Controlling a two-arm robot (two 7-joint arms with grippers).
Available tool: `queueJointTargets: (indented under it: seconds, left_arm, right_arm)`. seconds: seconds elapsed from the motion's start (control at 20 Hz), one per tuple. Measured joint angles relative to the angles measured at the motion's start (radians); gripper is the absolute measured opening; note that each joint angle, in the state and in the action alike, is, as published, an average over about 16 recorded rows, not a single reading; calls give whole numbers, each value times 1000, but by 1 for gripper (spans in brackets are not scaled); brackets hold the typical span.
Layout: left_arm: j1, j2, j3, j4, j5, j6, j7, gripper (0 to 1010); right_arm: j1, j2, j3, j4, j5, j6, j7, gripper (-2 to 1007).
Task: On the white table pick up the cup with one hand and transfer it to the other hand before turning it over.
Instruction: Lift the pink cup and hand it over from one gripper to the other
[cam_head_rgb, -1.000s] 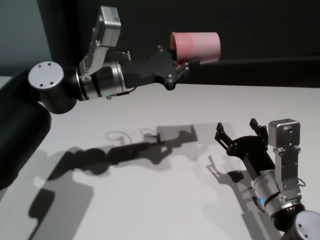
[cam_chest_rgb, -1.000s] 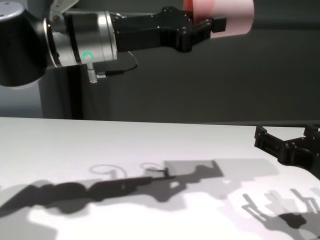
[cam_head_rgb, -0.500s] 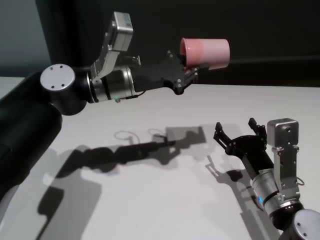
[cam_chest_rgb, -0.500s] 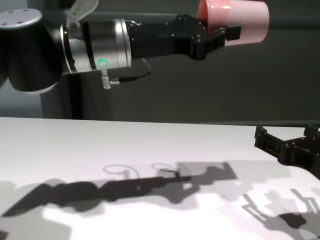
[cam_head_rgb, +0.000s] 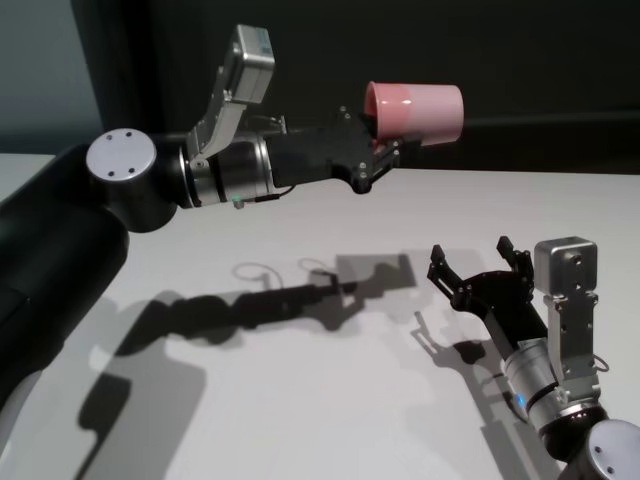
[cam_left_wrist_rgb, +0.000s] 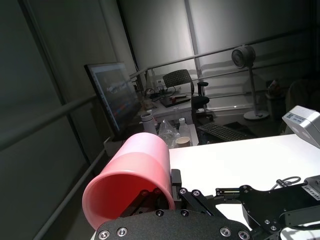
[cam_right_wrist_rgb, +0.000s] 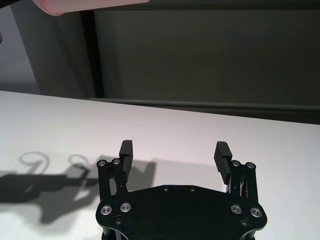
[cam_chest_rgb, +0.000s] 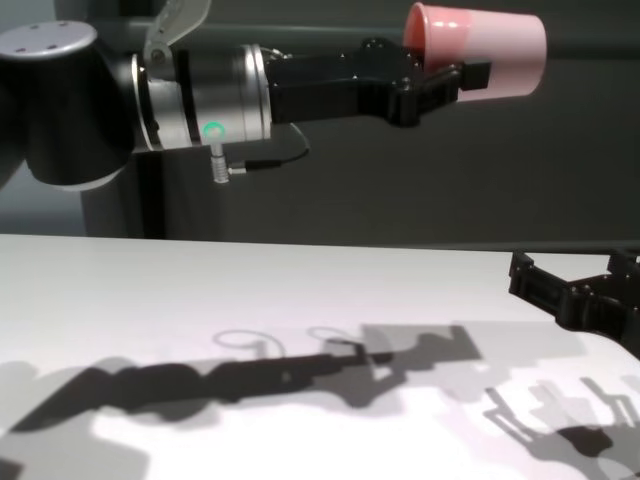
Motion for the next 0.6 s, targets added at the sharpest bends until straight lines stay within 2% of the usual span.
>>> queueJointTargets:
  seconds: [0.4,0.6]
  left_arm:
    - [1,2,0,-3,2,0,0,43]
    - [1,3,0,-4,2,-1,0,43]
  right_arm:
    - [0,0,-1,-2,-6,-2,-2,1002]
    - [-3,0,-1,-17,-19,-9,5,1002]
